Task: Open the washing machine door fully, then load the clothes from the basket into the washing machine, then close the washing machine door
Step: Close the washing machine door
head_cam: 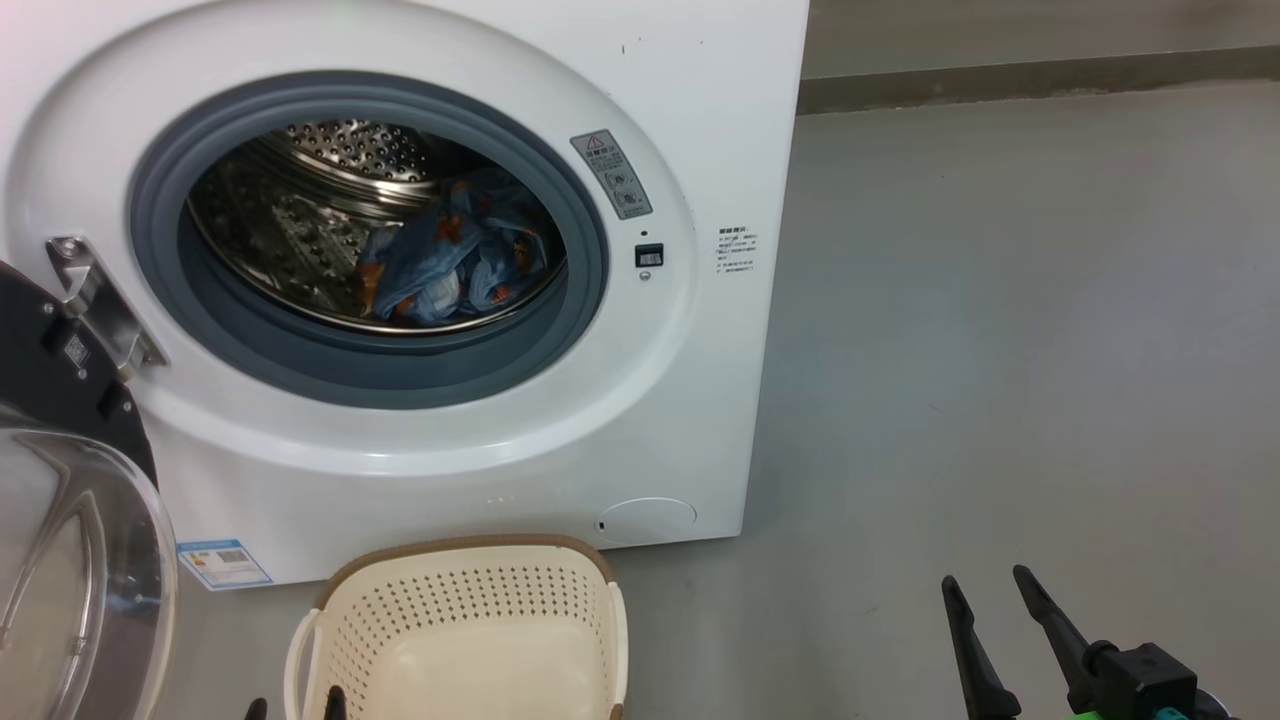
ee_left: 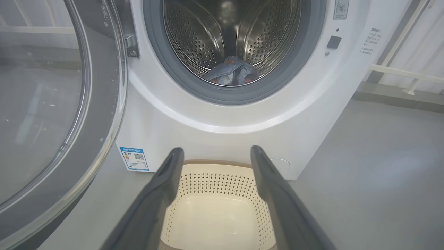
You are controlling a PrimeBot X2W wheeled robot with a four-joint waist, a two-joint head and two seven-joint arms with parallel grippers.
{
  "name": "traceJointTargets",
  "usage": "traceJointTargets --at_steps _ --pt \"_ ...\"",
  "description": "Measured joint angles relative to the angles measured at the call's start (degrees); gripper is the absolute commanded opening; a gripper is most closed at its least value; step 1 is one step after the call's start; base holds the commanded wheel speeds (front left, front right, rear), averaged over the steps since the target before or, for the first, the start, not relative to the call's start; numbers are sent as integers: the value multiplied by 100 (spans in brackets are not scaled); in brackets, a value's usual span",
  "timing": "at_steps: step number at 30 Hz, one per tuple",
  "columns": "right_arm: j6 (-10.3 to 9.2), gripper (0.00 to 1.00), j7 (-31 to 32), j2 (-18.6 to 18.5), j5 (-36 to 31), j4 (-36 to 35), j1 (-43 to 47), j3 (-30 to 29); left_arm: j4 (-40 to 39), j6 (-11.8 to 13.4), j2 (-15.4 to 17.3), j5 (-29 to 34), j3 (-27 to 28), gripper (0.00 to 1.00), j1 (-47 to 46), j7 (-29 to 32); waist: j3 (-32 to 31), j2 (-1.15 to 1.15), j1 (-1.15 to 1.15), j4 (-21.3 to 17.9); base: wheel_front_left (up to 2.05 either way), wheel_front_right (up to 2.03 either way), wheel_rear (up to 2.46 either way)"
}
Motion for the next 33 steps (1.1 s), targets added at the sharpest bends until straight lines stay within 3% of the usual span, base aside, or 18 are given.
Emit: traceJointTargets --at_steps 16,33 --pt "0 100 0 -1 0 -5 -1 33 60 -8 -3 97 116 100 -118 1 70 0 0 -47 -17 17 0" --pt "0 100 0 -1 0 -5 -4 37 53 -7 -4 99 141 100 -119 1 162 0 0 -99 -144 144 0"
